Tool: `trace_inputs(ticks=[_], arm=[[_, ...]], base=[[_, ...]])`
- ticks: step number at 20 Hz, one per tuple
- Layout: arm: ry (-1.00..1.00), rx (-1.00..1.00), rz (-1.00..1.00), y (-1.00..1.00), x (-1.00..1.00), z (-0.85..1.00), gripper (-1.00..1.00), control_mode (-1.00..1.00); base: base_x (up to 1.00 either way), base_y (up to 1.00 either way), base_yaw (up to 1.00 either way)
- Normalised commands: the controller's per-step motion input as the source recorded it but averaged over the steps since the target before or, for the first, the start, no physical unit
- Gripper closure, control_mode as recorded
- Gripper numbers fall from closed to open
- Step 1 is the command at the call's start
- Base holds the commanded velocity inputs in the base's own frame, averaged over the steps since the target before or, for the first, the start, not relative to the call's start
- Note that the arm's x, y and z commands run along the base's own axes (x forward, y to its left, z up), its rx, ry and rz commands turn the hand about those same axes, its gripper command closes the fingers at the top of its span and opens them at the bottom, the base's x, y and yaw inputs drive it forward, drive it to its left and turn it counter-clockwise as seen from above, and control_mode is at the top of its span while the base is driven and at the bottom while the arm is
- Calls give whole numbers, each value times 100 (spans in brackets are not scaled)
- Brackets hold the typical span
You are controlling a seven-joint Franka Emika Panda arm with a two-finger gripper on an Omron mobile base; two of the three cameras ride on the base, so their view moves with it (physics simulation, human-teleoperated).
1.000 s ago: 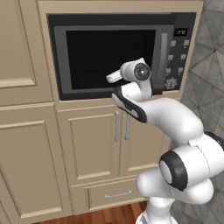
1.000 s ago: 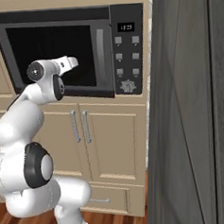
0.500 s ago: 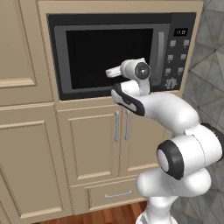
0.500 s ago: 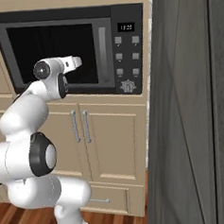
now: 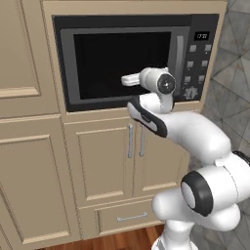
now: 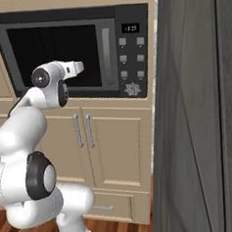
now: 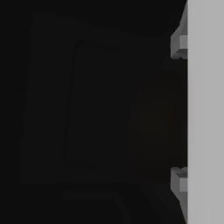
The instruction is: Remove the banana from the bowl and place it on the small plate. Then place the bowl with only the shrimp in the microwave, close the door, and press the start button to microwave the shrimp.
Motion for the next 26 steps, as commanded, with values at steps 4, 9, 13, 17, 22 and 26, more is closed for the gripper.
trace_inputs(ticks=[4,9,13,17,22,26], arm=[[-11,10,-3,-80,-100,43,-100,-100],[1,10,-7,-91,-100,35,-100,-100],[12,5,-6,-89,-85,35,-100,-100],[9,0,2,-61,-39,2,-100,-100],[-9,-1,11,-40,-15,0,-100,-100],[-16,-12,7,-46,-9,-5,-100,-100]], base=[[0,0,0],[0,0,0],[0,0,0],[0,0,0],[0,0,0],[0,0,0]])
